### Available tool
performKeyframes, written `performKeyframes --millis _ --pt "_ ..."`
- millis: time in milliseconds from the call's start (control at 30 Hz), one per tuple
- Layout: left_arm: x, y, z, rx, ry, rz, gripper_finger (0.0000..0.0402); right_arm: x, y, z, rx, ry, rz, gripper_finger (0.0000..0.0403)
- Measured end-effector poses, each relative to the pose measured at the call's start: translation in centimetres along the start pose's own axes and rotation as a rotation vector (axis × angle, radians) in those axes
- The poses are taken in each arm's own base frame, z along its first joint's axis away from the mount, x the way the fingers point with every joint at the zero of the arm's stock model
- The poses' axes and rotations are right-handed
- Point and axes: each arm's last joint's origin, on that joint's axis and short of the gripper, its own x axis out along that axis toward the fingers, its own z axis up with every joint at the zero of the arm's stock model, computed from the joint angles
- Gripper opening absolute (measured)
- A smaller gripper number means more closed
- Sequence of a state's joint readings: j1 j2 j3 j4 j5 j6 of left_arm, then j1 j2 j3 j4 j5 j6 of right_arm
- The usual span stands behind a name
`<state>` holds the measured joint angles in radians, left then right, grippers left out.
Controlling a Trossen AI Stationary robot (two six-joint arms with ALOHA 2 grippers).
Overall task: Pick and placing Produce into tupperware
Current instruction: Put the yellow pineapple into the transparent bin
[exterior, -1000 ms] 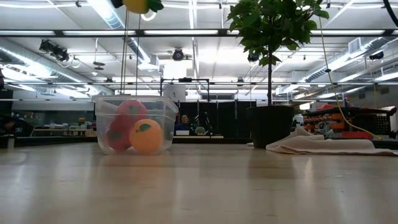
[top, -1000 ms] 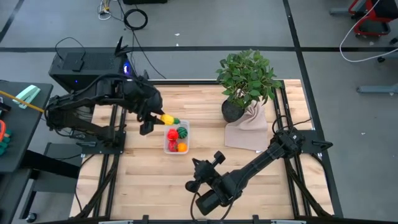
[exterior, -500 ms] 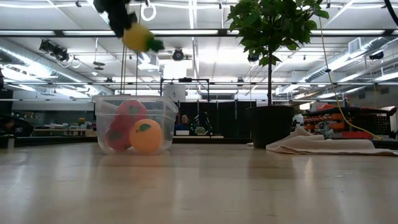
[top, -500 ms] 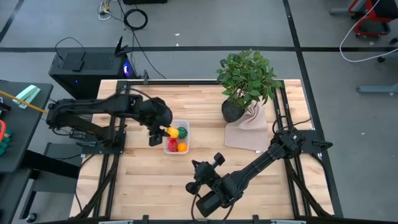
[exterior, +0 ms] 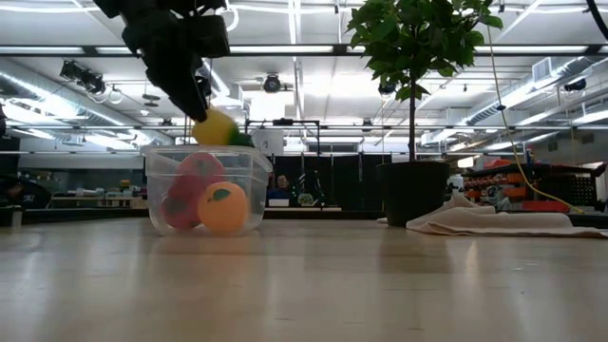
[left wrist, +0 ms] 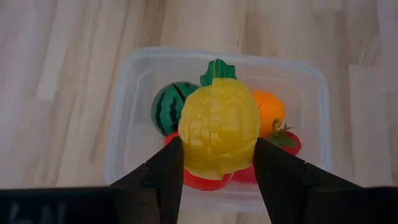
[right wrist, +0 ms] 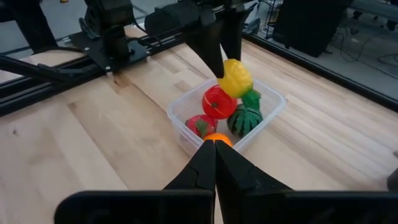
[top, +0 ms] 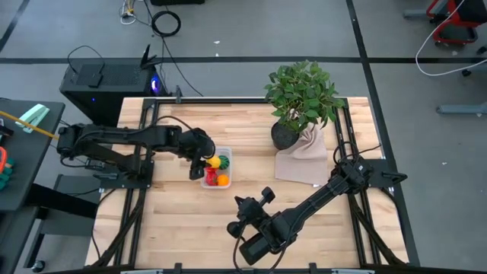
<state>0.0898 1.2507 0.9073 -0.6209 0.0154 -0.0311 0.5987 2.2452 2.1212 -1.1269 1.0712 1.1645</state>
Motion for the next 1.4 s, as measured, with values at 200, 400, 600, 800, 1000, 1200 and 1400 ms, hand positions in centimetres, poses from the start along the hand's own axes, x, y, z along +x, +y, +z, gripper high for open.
performKeyframes --millis 200,400,600,800,1000,1200,1400 --pt "-0.01 0.06 0.38 0.043 -0.04 0.013 0.0181 0.0 0.0 -0.02 0.014 0.003 0.001 0.0007" --pt "-0.01 0.1 0.33 0.052 -0.035 0.014 0.0181 0.04 -0.01 0.0 0.016 0.003 0.0 0.0007" --pt "-0.01 0.1 0.32 0.053 -0.034 0.014 0.0185 0.04 -0.01 0.0 0.022 0.003 0.0 0.0007" --pt "-0.01 0.09 0.32 0.052 -0.034 0.013 0.0184 0.04 0.0 -0.01 0.022 0.007 0.002 0.0007" --pt "-0.01 0.09 0.31 0.049 -0.033 0.012 0.0184 0.04 0.0 -0.01 0.022 0.007 0.002 0.0007" --pt "-0.01 0.09 0.31 0.047 -0.033 0.012 0.0186 0.04 0.0 -0.01 0.023 0.007 0.002 0.0007" --pt "-0.01 0.09 0.31 0.047 -0.033 0.012 0.0183 0.04 0.0 -0.01 0.023 0.007 0.002 0.0007"
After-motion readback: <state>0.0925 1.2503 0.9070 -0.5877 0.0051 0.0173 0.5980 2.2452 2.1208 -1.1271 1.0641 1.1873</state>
